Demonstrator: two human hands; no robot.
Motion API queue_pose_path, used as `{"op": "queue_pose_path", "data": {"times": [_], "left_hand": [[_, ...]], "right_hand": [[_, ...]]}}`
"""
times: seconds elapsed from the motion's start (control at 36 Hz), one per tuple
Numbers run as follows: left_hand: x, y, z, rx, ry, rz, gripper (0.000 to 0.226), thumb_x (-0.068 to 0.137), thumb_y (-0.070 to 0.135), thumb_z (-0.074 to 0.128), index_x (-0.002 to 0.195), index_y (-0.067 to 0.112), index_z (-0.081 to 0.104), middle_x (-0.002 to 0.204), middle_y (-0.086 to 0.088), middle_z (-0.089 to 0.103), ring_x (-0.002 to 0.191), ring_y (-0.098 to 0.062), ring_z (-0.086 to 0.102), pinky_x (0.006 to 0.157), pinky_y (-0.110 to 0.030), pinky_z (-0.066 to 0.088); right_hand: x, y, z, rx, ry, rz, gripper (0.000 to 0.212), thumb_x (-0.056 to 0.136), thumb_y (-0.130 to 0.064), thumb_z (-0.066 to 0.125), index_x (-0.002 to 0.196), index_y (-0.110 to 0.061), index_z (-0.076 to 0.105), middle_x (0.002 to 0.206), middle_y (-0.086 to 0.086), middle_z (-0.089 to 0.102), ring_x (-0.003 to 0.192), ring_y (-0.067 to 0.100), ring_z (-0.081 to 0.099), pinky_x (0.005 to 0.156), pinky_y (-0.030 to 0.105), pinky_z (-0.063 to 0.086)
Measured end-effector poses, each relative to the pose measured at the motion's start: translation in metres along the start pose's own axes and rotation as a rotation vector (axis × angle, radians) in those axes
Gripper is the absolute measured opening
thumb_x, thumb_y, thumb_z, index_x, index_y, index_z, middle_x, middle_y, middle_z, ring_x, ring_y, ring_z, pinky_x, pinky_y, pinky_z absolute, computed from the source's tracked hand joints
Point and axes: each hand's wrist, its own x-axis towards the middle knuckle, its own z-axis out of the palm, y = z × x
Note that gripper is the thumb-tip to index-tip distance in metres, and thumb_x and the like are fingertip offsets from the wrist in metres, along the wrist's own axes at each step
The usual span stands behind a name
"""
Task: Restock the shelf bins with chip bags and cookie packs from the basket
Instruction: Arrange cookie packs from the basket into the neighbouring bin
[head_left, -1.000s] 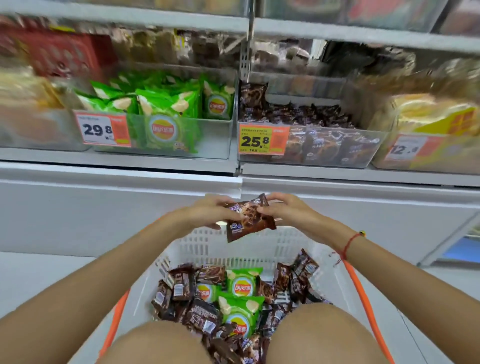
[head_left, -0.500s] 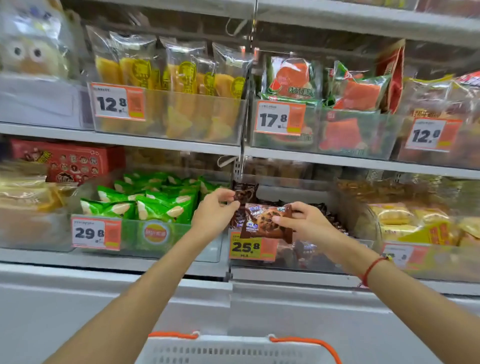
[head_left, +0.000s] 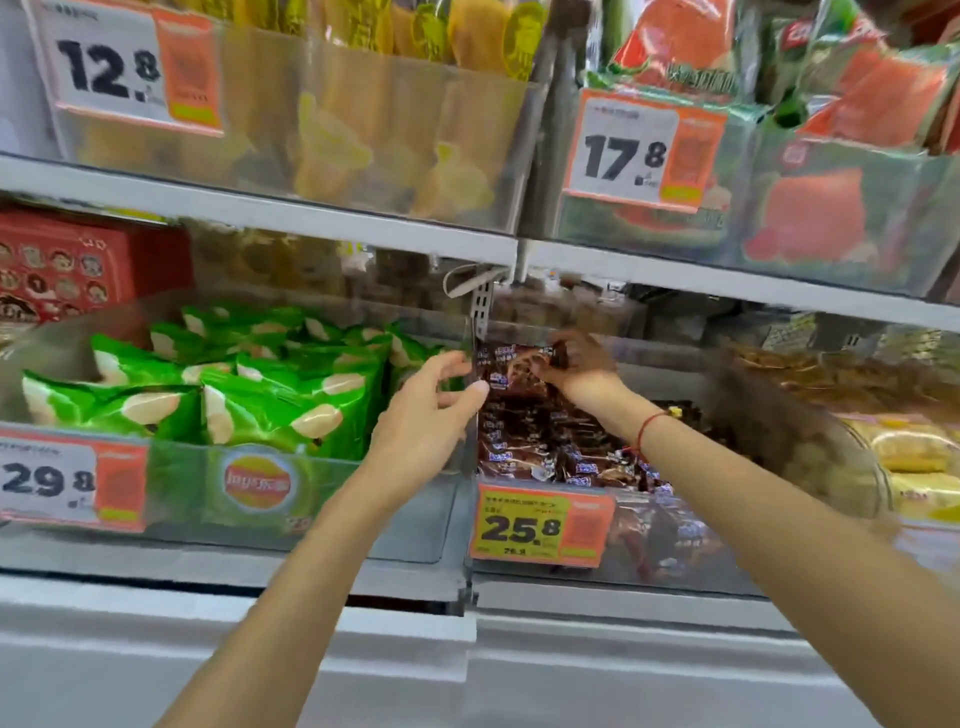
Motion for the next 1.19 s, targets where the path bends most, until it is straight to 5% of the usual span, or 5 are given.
{"op": "queue_pose_path", "data": {"times": [0.17,0.39,0.83,1.0,1.19], "left_hand": [[0.003,-0.004,0.0,-0.079,-0.015,0.001,0.042,0.094,0.035,0.056,0.135,0.029,0.049,0.131,0.017,0.053,0.112,-0.005,0.054,0.096,-0.04,0.05],[0.002,-0.008,0.001,-0.059,-0.015,-0.014,0.06,0.073,0.059,0.048,0.13,0.038,0.052,0.119,0.01,0.064,0.109,-0.006,0.059,0.096,-0.046,0.048],[0.004,-0.009,0.003,-0.036,-0.004,0.004,0.039,0.094,0.039,0.054,0.132,0.035,0.05,0.125,0.012,0.058,0.115,-0.007,0.054,0.1,-0.047,0.046],[0.005,-0.01,0.004,-0.049,-0.016,-0.002,0.04,0.094,0.04,0.054,0.133,0.032,0.05,0.127,0.009,0.058,0.116,-0.007,0.054,0.1,-0.047,0.046],[-0.002,-0.003,0.004,-0.013,0.046,0.021,0.038,0.094,0.036,0.056,0.131,0.024,0.054,0.13,0.008,0.058,0.109,-0.007,0.056,0.097,-0.044,0.048]], "right_hand": [[0.017,0.01,0.028,-0.251,0.044,-0.133,0.027,0.094,-0.024,0.059,0.121,-0.022,0.056,0.141,0.0,0.048,0.121,0.025,0.051,0.079,0.022,0.04],[0.022,0.019,0.032,-0.723,0.066,-0.398,0.043,0.092,-0.021,0.059,0.134,-0.029,0.051,0.143,0.0,0.043,0.137,0.024,0.028,0.112,0.037,0.02],[0.023,0.013,0.037,-0.791,-0.105,-0.353,0.045,0.092,-0.02,0.059,0.134,-0.03,0.045,0.146,0.0,0.039,0.138,0.027,0.026,0.107,0.047,0.034],[0.015,0.004,0.024,-0.749,-0.283,-0.247,0.068,0.09,-0.025,0.063,0.147,-0.032,0.027,0.157,0.0,0.021,0.146,0.026,0.013,0.115,0.051,0.023],[-0.038,-0.011,-0.008,-0.493,-0.206,-0.262,0.049,0.093,-0.025,0.059,0.138,-0.014,0.044,0.141,0.01,0.048,0.13,0.027,0.044,0.106,0.034,0.035]]}}
